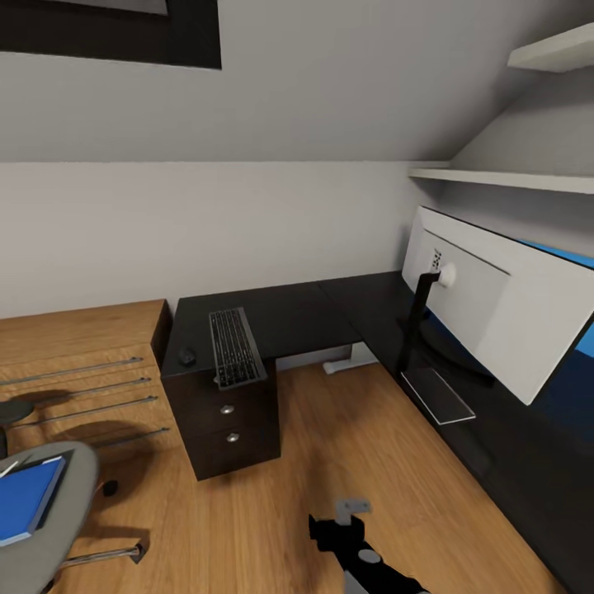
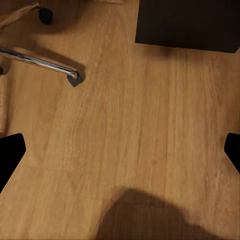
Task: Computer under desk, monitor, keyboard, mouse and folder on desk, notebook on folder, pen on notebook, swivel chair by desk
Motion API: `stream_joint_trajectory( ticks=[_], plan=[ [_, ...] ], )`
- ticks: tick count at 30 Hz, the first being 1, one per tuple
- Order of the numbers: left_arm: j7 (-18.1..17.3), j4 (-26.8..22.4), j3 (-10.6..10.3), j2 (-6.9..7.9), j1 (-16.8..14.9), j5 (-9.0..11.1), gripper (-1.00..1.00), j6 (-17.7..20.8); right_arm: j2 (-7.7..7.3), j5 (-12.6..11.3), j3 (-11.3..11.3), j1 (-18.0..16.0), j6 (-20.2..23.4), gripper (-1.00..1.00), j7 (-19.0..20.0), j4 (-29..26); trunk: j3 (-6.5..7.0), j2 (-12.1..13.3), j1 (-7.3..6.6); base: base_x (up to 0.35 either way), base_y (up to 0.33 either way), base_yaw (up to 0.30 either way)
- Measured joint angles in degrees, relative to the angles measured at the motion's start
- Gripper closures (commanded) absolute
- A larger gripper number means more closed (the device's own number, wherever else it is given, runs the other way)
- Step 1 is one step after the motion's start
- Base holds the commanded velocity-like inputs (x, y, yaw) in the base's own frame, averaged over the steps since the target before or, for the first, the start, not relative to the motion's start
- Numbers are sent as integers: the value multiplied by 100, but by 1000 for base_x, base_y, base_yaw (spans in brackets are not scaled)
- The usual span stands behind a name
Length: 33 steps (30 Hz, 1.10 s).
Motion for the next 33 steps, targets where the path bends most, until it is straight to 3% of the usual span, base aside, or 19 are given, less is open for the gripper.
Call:
stream_joint_trajectory(
  ticks=[9, 17, 22, 33],
  plan=[
    [-28, 0, -5, -1, 0, 4, -100, -4, -1, 194, 0, 215, -921, -100, -18, 630, 162, 361, -198, 0, 0, 0],
    [-31, 14, -66, 0, 0, 3, -100, 1, -2, 985, 9, 541, -1363, -100, 2, 922, 305, 682, -374, 0, 0, 0],
    [-27, 33, -76, -1, 0, 4, -100, 2, -2, 1326, 17, 660, -1701, -100, -6, 971, 306, 683, -374, 0, 0, 0],
    [-16, 98, -88, -1, 0, 4, -100, 3, -2, 1442, 10, 736, -1827, -100, -6, 981, 306, 684, -374, 0, 0, 0]
  ],
)
